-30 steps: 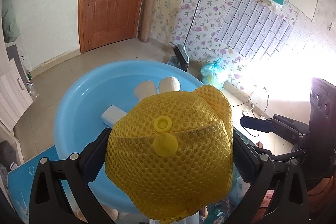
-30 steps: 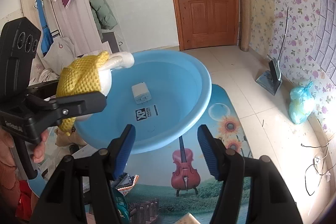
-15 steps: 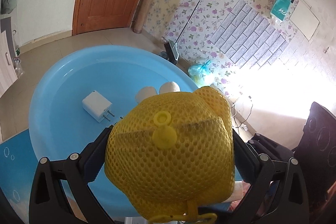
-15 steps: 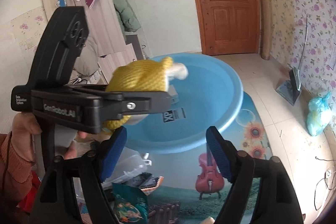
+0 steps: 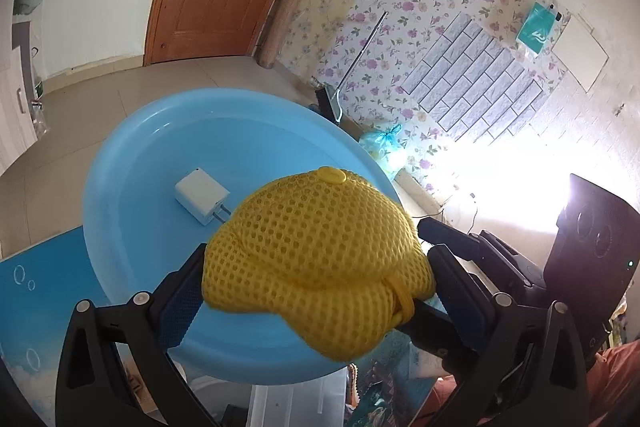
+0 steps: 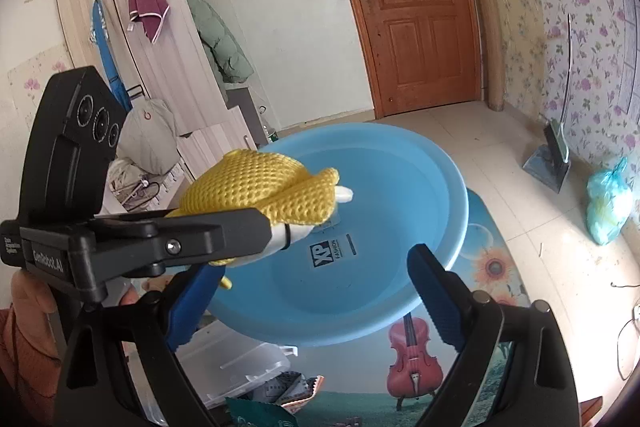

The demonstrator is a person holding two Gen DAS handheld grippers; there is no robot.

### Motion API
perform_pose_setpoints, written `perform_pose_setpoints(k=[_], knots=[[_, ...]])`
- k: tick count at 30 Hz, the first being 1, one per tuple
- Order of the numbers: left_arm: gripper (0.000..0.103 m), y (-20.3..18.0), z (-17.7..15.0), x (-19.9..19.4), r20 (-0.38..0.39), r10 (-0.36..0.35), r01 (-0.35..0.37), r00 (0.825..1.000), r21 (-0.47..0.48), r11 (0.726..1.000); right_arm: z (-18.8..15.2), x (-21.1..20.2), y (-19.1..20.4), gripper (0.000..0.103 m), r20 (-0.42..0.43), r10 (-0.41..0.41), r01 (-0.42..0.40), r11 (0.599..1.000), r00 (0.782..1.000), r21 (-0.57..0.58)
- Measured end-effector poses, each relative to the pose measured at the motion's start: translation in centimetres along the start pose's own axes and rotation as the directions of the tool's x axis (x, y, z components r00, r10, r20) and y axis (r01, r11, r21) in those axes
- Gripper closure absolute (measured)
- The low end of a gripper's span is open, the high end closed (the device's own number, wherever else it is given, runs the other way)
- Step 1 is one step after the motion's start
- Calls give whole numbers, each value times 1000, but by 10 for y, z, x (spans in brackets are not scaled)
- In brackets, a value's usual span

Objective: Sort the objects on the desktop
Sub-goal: 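Open the left gripper to drop the yellow hat plush into the basin, then grasp the white box with the left gripper while the right gripper grasps the 'Face' tissue pack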

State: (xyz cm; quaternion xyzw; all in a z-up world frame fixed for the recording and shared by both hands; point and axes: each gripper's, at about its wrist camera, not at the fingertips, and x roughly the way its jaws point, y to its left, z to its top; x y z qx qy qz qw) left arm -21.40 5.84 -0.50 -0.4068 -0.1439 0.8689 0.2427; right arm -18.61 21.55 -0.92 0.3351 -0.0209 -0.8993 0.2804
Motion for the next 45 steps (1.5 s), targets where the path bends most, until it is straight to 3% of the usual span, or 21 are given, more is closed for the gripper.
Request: perform_pose_setpoints(k=[4, 8, 12, 15, 20, 24, 28, 30, 33, 35, 40, 45], knots=[[0, 3, 1, -16, 34, -71, 72, 997, -27, 997, 0, 5, -9, 10, -11, -75, 75, 997, 997, 26], [0, 8, 1, -27, 55, -24, 25, 998, -15, 1000, 2, 2, -28, 10, -28, -82, 85, 992, 996, 93], [0, 8, -4, -38, 86, 67, -68, 994, 12, 998, 1, -5, -25, 10, -11, -93, 93, 994, 996, 60], [0, 5, -9, -47, 114, 172, -178, 978, 42, 983, -2, -10, -21, 10, -6, -89, 89, 995, 996, 42], [0, -6, -27, -65, 145, 258, -273, 955, 94, 957, -7, -18, -17, 9, -2, -111, 111, 994, 994, 14], [0, -12, -45, -81, 146, 269, -285, 952, 101, 953, -15, -31, -11, 9, 12, -137, 137, 990, 991, -27], [0, -14, -64, -93, 148, 224, -239, 963, 96, 966, -23, -41, -6, 7, 24, -149, 150, 987, 989, -56], [0, -13, -73, -96, 144, 226, -241, 963, 98, 965, -26, -44, -5, 0, 21, -134, 135, 990, 991, -52], [0, -9, -87, -100, 141, 241, -256, 960, 101, 961, -34, -48, 0, 0, 26, -76, 77, 996, 997, -49], [0, -6, -94, -103, 137, 243, -257, 960, 96, 962, -42, -50, 8, 0, 38, -85, 87, 993, 996, -76], [0, 0, -111, -110, 132, 264, -278, 955, 100, 955, -57, -49, 23, 0, -6, -127, 125, 980, 992, -154], [0, 5, -127, -113, 120, 265, -275, 957, 84, 958, -67, -53, 21, 0, -30, -112, 107, 985, 993, -133]])
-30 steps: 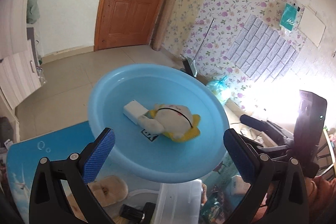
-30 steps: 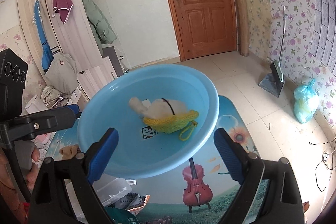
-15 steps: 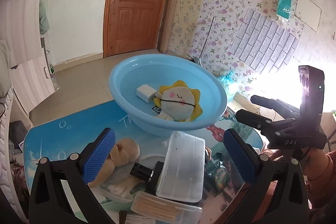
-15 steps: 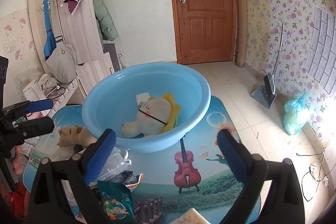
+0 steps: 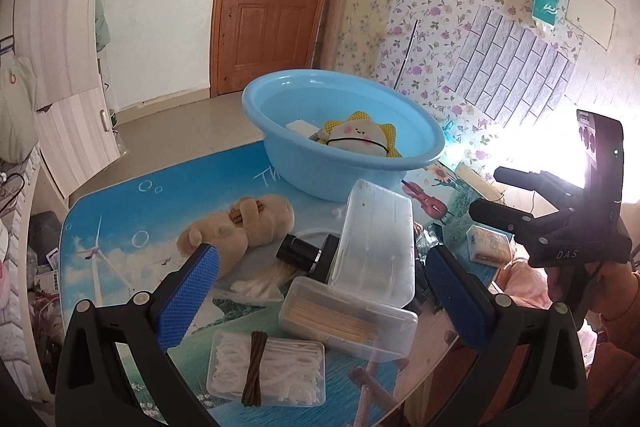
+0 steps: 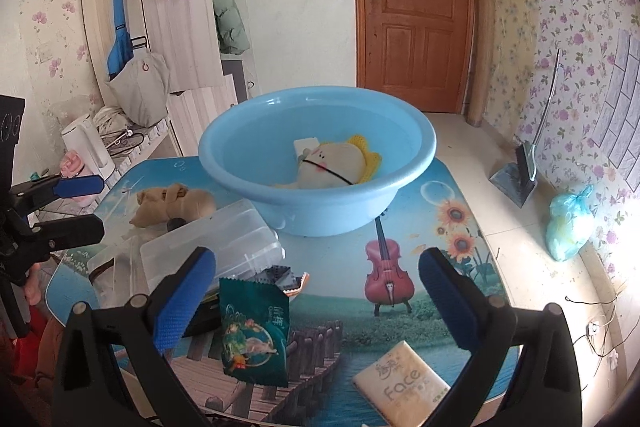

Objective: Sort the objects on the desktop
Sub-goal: 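Grasp the white box with the left gripper while the right gripper grasps the 'Face' tissue pack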

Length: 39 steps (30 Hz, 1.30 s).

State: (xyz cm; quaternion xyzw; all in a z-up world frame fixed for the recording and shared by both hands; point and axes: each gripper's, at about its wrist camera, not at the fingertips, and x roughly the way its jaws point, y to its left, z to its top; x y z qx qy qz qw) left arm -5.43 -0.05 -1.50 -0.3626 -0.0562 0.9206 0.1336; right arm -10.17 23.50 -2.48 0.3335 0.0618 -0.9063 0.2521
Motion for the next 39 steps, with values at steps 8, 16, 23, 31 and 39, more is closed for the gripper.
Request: perform_pose_setpoints(k=[8, 16, 23, 31, 39], knots=[[0, 2, -18, 0, -23, 2, -2, 1000, -16, 1000, -16, 0, -5, 0, -37, -23, 23, 1000, 999, -2], [0, 11, -34, -7, -23, 13, -14, 1000, -24, 1000, -22, -12, -26, 3, -25, -39, 40, 999, 999, 37], [0, 21, -51, -11, -34, 15, -17, 999, -51, 999, -35, -20, -36, 12, -44, -38, 39, 999, 998, 29], [0, 30, -57, 8, -102, 40, -48, 994, -74, 996, -50, -21, -57, 12, -74, -35, 34, 999, 997, -8], [0, 36, -50, 28, -178, 58, -69, 982, -55, 996, -56, -8, -80, 26, -148, 6, -4, 1000, 989, 15]])
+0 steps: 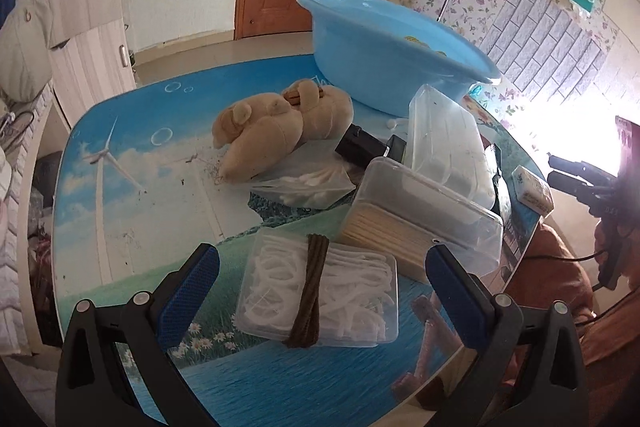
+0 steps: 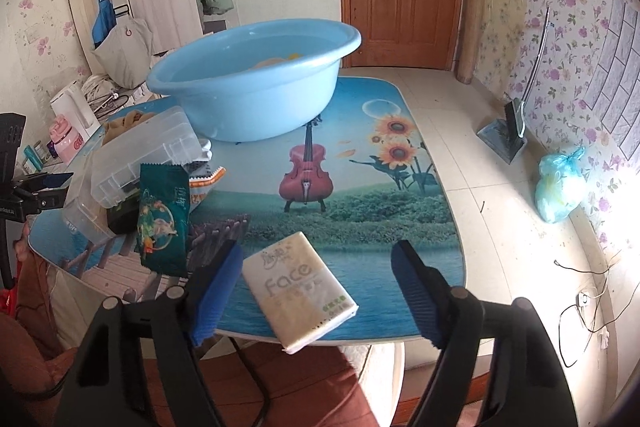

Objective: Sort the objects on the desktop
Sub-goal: 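Grasp the white box with the left gripper while the right gripper grasps the 'Face' tissue pack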

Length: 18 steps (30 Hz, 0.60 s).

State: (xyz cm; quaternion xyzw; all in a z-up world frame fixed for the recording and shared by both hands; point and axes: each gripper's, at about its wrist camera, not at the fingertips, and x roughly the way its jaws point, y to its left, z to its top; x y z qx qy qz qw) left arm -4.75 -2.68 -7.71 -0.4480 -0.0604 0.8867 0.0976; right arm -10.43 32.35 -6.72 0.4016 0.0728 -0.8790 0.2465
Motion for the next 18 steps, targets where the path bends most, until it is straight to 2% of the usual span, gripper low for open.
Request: perform_pose_setpoints(k=[3, 7, 11, 13, 14, 15, 16, 17, 18], knots=[[0, -4, -7, 0, 2, -4, 4, 1000, 37, 999, -5, -1, -2, 26, -3, 46, -46, 999, 999, -19], [0, 0, -21, 6, -12, -3, 4, 1000, 45, 999, -15, 6, 0, 26, 7, 18, -17, 995, 1000, -93], [0, 7, -24, 9, 18, 25, -26, 1000, 47, 999, -25, 11, 6, 26, 15, 43, -40, 991, 999, -125], [0, 10, -24, 7, 29, 10, -11, 1000, 32, 999, -29, 15, 12, 26, 11, 47, -45, 991, 999, -129], [2, 11, -25, 6, 37, 4, -5, 999, 27, 1000, -31, 17, 15, 26, 10, 47, -46, 991, 999, -126], [8, 10, -25, 5, 39, -6, 5, 999, 29, 1000, -32, 19, 18, 27, 11, 40, -39, 992, 999, -119], [17, 9, -25, 4, 38, -19, 18, 999, 35, 999, -32, 19, 21, 34, 17, 25, -23, 994, 1000, -108], [20, 8, -26, 3, 42, -24, 22, 999, 47, 999, -32, 20, 23, 46, 22, 20, -18, 995, 1000, -94], [21, 6, -27, 3, 42, -20, 17, 999, 57, 998, -30, 20, 24, 46, 19, 25, -23, 997, 1000, -79]])
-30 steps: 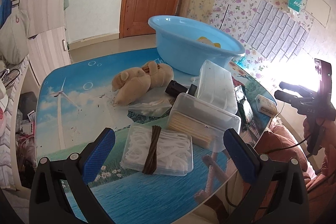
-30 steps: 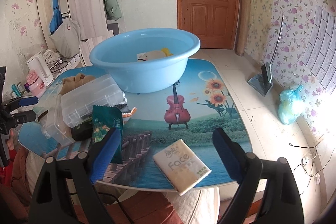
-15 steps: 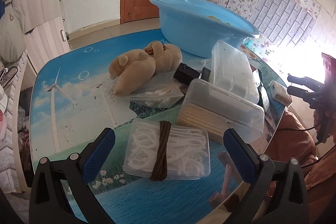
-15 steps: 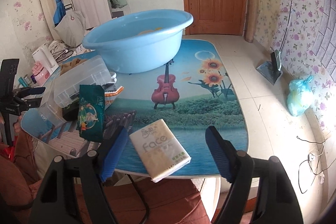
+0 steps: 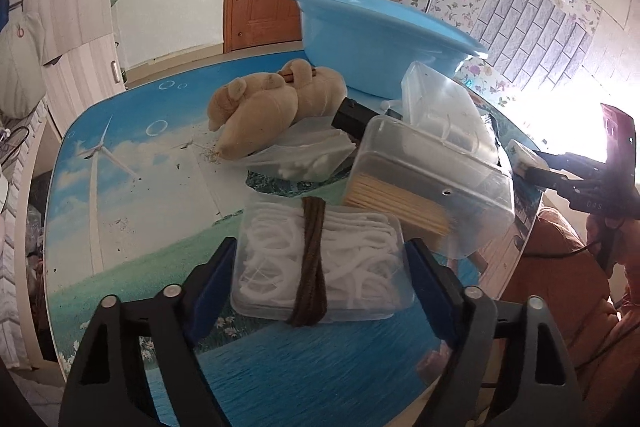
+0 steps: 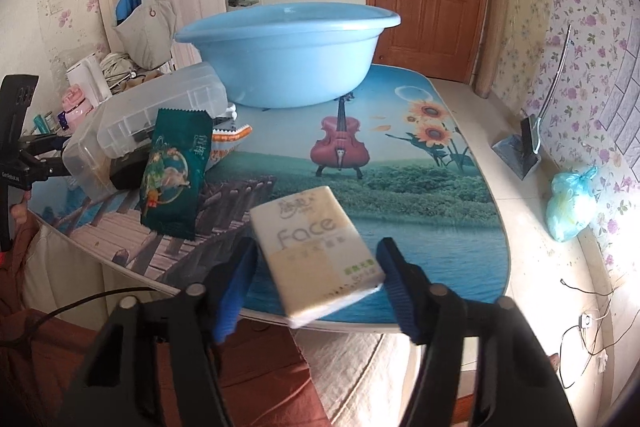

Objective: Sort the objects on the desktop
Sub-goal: 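Grasp the white box with the left gripper while the right gripper grasps the 'Face' tissue pack, then carry the white box and 'Face' tissue pack over the blue basin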

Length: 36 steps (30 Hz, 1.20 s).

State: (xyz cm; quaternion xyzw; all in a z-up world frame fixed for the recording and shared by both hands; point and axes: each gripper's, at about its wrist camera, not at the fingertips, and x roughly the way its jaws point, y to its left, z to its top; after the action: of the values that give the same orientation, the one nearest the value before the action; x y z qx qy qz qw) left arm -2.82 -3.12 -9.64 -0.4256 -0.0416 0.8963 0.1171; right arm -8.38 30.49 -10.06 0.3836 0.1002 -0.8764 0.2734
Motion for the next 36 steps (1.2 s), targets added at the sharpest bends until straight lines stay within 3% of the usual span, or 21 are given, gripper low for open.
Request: perform_pose_setpoints(k=[6, 11, 18, 25, 36], knots=[[21, 2, 5, -5, 33, 55, -55, 998, -6, 998, 9, -2, 7, 46, -12, -18, 19, 999, 1000, 36], [21, 6, 20, -33, 98, 86, -81, 991, -52, 995, 21, -11, 5, 47, 30, -1, -3, 991, 1000, 136], [21, 4, 49, -67, 188, 54, -45, 981, -52, 998, 54, -29, 24, 47, 131, 2, -19, 992, 991, 126], [21, -13, 84, -72, 220, 20, -15, 975, -28, 1000, 83, -33, 43, 47, 182, 33, -49, 995, 983, 86], [21, -49, 147, -30, 202, -75, 72, 977, 24, 997, 114, -17, 46, 47, 188, 58, -73, 995, 981, 73]])
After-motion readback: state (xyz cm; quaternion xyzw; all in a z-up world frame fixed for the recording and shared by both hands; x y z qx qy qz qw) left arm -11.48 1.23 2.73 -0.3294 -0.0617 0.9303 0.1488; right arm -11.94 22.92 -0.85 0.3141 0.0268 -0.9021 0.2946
